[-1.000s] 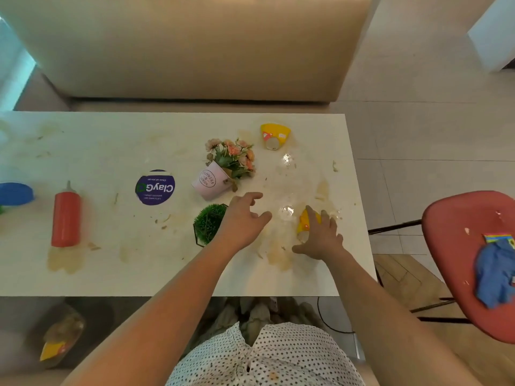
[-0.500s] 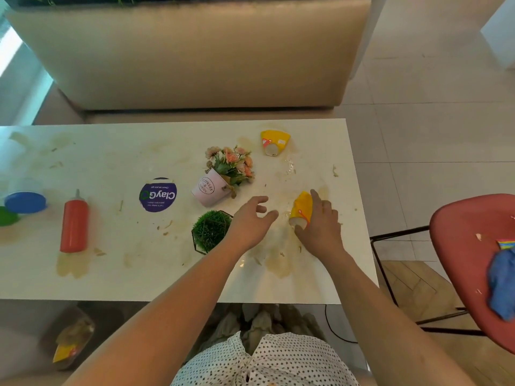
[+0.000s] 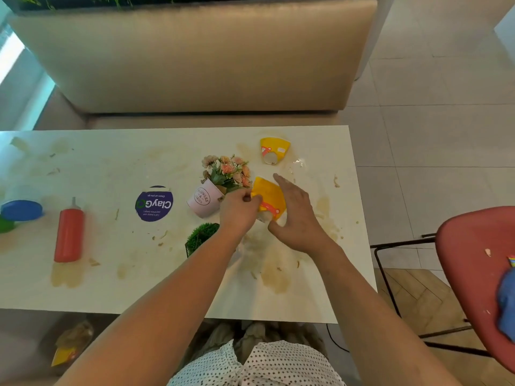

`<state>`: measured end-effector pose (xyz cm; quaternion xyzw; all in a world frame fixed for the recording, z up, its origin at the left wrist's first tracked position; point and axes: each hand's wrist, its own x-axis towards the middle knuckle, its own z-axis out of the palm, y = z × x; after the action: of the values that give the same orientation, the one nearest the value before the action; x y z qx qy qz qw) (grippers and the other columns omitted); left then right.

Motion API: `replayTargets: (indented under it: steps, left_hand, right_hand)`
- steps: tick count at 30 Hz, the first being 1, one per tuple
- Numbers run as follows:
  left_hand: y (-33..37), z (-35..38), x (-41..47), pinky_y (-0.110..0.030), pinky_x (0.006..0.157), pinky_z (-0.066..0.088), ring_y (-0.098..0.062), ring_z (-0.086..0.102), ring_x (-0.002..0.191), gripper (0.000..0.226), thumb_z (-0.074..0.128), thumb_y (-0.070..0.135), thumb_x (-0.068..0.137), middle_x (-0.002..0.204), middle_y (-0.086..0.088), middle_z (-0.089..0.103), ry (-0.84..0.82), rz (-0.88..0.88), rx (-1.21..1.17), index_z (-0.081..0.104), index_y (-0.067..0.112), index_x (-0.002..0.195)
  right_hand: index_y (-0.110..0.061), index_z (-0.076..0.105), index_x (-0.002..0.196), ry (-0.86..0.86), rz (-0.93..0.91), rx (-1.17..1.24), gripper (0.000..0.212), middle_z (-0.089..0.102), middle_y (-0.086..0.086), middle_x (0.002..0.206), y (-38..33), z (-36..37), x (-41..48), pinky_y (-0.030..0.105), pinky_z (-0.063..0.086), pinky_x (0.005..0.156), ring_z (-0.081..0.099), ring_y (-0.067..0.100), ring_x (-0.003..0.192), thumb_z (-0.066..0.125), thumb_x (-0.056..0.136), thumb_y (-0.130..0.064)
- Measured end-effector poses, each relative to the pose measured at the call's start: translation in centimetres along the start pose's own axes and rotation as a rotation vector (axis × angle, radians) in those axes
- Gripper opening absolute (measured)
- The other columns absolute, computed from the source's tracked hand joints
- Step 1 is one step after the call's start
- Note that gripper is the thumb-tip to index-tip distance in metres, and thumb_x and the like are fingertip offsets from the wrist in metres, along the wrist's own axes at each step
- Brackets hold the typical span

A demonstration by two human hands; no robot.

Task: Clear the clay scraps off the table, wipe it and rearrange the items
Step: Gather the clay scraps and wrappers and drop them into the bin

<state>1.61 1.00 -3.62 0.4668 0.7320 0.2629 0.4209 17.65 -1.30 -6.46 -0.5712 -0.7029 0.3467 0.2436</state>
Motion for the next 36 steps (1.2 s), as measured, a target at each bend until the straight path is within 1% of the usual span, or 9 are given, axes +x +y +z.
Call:
replayTargets:
  steps: [4, 10, 15, 19, 23, 27, 30, 34, 36]
  left_hand:
    - [0.4, -1.7, 1.3, -0.054, 0.079, 0.06, -0.026, 0.072, 0.086, 0.013, 0.068, 0.035, 0.089, 0.084, 0.0, 0.074, 0.119, -0.062, -0.065, 0.069, 0.033, 0.076]
    - [0.6, -3.9, 3.0, -0.051, 0.08, 0.062, -0.021, 0.074, 0.085, 0.012, 0.068, 0.051, 0.074, 0.079, 0.011, 0.074, 0.225, -0.102, -0.157, 0.068, 0.061, 0.068]
    - [0.1, -4.8, 3.4, -0.053, 0.078, 0.063, -0.02, 0.074, 0.085, 0.014, 0.076, 0.04, 0.086, 0.076, 0.012, 0.074, 0.286, -0.119, -0.211, 0.074, 0.044, 0.073]
    - [-0.3, -5.4, 3.4, -0.053, 0.079, 0.063, -0.025, 0.074, 0.089, 0.033, 0.076, 0.034, 0.09, 0.08, 0.005, 0.075, 0.304, -0.131, -0.218, 0.072, 0.056, 0.065]
    - [-1.3, -5.7, 3.4, -0.044, 0.075, 0.065, -0.022, 0.075, 0.089, 0.007, 0.075, 0.03, 0.093, 0.088, 0.005, 0.076, 0.295, -0.142, -0.264, 0.077, 0.037, 0.093]
    - [-1.9, -5.9, 3.4, -0.048, 0.083, 0.063, -0.018, 0.075, 0.088, 0.01, 0.075, 0.032, 0.093, 0.084, 0.013, 0.075, 0.287, -0.159, -0.266, 0.078, 0.031, 0.102]
    - [-1.7, -5.8, 3.4, -0.038, 0.076, 0.063, -0.017, 0.075, 0.083, 0.02, 0.073, 0.024, 0.095, 0.075, 0.014, 0.073, 0.279, -0.148, -0.306, 0.072, 0.038, 0.081]
    - [-1.4, -5.6, 3.8, -0.033, 0.071, 0.062, -0.017, 0.074, 0.086, 0.012, 0.072, 0.022, 0.096, 0.086, 0.007, 0.074, 0.288, -0.143, -0.336, 0.072, 0.034, 0.092]
    - [-1.4, -5.5, 4.1, -0.038, 0.075, 0.064, -0.019, 0.074, 0.088, 0.012, 0.073, 0.024, 0.096, 0.088, 0.005, 0.075, 0.296, -0.152, -0.333, 0.072, 0.035, 0.089]
  right_hand:
    - [-0.027, 0.017, 0.162, 0.089, 0.232, 0.226, 0.087, 0.022, -0.001, 0.165, 0.6, -1.3, 3.7, 0.03, 0.016, 0.115, 0.017, 0.021, 0.151, 0.064, 0.088, -0.022]
    - [-0.019, 0.015, 0.161, 0.129, 0.501, 0.094, 0.075, 0.018, 0.012, 0.163, 3.1, -0.7, 13.0, 0.044, 0.029, 0.114, 0.031, 0.041, 0.141, 0.054, 0.096, -0.016]
    - [-0.024, 0.018, 0.158, 0.078, 0.558, -0.173, 0.068, 0.014, 0.014, 0.159, 4.0, 0.2, 18.6, 0.045, 0.042, 0.097, 0.032, 0.041, 0.132, 0.049, 0.099, -0.026]
    - [-0.028, 0.029, 0.154, 0.124, 0.628, -0.208, 0.054, 0.021, 0.013, 0.153, 3.9, 0.5, 21.6, 0.042, 0.041, 0.087, 0.037, 0.036, 0.127, 0.042, 0.101, -0.026]
    - [-0.031, 0.037, 0.15, 0.111, 0.706, -0.149, 0.056, 0.023, 0.012, 0.151, 3.8, 0.1, 23.4, 0.04, 0.045, 0.093, 0.038, 0.032, 0.126, 0.05, 0.097, -0.019]
    - [-0.035, 0.04, 0.147, 0.005, 0.755, -0.152, 0.069, 0.022, 0.011, 0.146, 4.5, 0.7, 23.8, 0.038, 0.043, 0.087, 0.035, 0.032, 0.125, 0.07, 0.086, -0.021]
    - [-0.033, 0.045, 0.141, 0.027, 0.769, -0.149, 0.058, 0.023, 0.011, 0.145, 5.7, 1.5, 23.6, 0.04, 0.043, 0.093, 0.035, 0.032, 0.125, 0.066, 0.089, -0.021]
    - [-0.025, 0.046, 0.132, 0.091, 0.768, -0.119, 0.043, 0.028, 0.012, 0.141, 6.9, 2.0, 22.3, 0.044, 0.048, 0.094, 0.038, 0.034, 0.123, 0.063, 0.092, -0.026]
    - [-0.02, 0.046, 0.129, 0.141, 0.733, -0.051, 0.041, 0.031, 0.013, 0.139, 7.2, 2.2, 21.4, 0.04, 0.044, 0.09, 0.039, 0.036, 0.123, 0.066, 0.093, -0.03]
